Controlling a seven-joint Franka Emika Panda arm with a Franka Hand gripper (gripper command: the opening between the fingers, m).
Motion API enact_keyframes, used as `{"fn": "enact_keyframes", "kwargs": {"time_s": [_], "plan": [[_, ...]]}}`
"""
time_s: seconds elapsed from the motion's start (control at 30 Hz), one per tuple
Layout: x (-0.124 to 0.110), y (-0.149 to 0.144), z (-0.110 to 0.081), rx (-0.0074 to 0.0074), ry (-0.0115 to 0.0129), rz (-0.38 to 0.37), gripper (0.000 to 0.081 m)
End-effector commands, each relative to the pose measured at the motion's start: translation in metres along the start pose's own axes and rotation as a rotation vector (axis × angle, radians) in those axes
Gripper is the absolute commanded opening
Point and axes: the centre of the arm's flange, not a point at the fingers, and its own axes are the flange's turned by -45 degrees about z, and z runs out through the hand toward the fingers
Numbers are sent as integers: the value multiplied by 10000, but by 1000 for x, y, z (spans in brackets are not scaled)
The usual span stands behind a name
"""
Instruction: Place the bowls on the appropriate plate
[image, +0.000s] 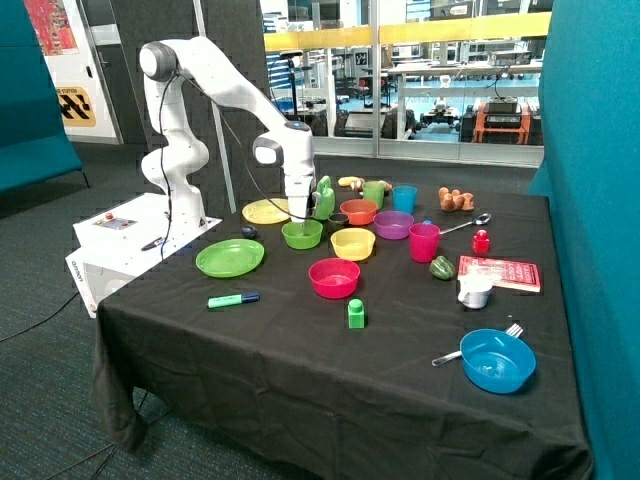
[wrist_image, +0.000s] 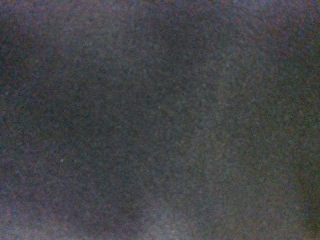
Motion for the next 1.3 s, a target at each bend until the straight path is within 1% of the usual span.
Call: {"fn": "enact_keyframes", "kwargs": {"time_s": [0.0, 0.4, 0.63, 0.77, 1.27], "plan": [[2, 2, 1, 9, -13, 73, 0], [-3, 10, 6, 9, -13, 147, 0], [-5, 9, 6, 9, -13, 104, 0], [-4, 7, 2, 9, -13, 87, 0], [12, -1, -44, 9, -13, 84, 0]]}}
